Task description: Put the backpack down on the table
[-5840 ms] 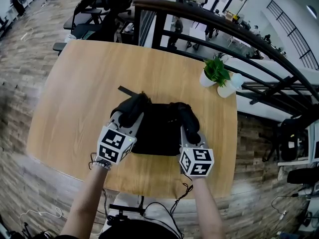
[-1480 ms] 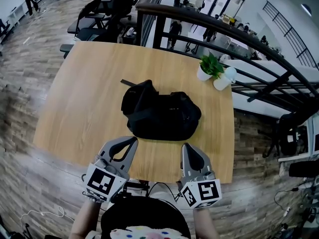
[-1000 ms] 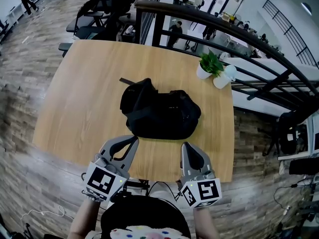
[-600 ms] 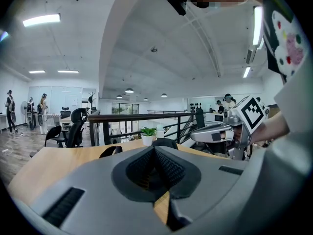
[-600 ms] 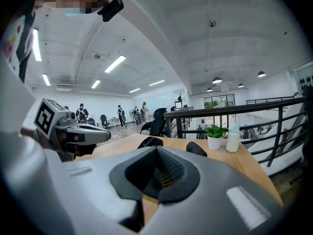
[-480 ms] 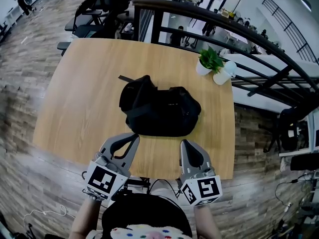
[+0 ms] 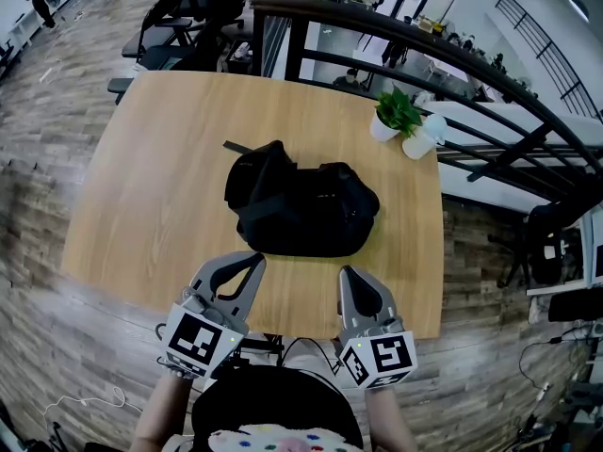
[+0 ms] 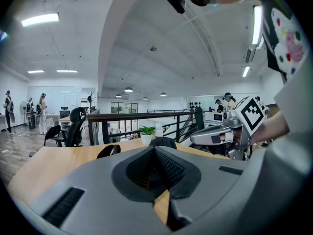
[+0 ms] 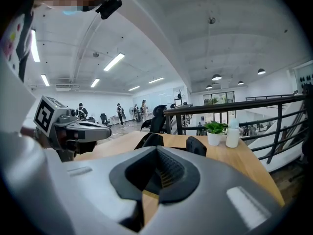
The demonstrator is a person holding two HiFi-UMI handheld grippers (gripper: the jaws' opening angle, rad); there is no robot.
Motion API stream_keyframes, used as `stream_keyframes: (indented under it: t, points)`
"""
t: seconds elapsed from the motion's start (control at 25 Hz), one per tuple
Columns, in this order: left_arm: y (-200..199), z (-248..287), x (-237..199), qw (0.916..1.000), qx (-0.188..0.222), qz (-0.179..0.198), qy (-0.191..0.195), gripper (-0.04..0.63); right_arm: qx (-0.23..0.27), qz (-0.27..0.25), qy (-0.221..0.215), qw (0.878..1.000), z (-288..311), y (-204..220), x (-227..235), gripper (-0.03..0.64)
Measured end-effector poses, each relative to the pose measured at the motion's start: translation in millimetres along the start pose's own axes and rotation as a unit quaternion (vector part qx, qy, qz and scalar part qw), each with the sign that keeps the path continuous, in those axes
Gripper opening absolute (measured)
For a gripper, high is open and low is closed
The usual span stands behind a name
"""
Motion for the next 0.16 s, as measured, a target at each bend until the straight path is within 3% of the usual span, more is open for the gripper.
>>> stream_keyframes:
  t: [0.16]
  points:
    - [-0.3,1.0,0.5,1.0000,0.000,0.001,0.002,0.006,-0.003,0.001,0.001,1.000,0.5,0.2,0.9,0.009]
Point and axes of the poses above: the fingertips, and each gripper's own axes: z forward along the fingers, x to its right, y out of its underside, the point moved 5 cm from there along -z, backward along the fingers, and after that the axes turned 6 degrees about -y, right-handed, at the moved point
